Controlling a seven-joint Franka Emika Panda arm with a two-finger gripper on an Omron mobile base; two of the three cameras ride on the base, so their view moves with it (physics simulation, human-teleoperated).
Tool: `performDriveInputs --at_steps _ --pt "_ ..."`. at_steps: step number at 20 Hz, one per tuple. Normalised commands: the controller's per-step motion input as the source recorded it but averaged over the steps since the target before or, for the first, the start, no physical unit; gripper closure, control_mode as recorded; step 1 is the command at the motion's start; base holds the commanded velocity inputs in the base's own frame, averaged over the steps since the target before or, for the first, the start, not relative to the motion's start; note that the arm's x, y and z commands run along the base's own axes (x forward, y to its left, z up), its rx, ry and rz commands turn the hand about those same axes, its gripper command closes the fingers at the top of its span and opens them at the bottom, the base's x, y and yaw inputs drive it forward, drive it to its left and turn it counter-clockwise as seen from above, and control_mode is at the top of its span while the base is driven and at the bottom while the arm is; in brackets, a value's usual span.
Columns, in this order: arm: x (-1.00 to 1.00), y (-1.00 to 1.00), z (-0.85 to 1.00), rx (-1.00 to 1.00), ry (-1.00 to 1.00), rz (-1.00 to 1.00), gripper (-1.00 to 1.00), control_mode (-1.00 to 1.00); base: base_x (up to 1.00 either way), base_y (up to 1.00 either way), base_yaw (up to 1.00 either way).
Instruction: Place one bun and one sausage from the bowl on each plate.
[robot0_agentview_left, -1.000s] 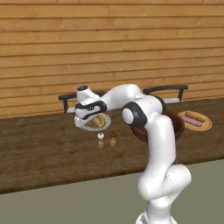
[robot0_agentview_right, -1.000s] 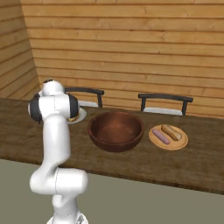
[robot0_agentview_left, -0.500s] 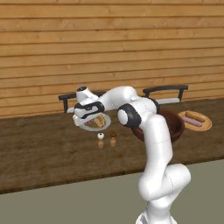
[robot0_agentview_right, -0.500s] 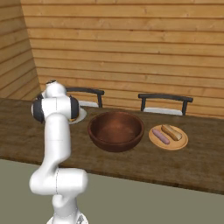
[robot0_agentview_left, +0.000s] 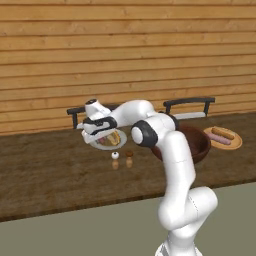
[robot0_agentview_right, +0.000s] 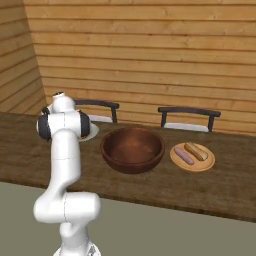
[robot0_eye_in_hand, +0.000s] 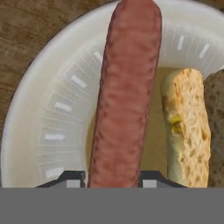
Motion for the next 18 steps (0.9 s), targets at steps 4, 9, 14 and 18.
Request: performDriveInputs --at_steps 4,9,14,18 --pt "0.00 0.00 0.04 -0.03 0.01 0.00 -1.00 -1.00 0.00 0.00 0.00" --pt "0.00 -0.07 0.14 -0.04 0.04 0.00 -1.00 -1.00 0.00 0.00 0.00" --pt "-0.07 -0.01 0.41 -0.01 0.01 0.00 -1.00 -1.00 0.00 0.00 0.00" --pt "-0.31 -0.01 0.81 0.00 0.00 0.00 -1.00 -1.00 0.00 0.00 0.00"
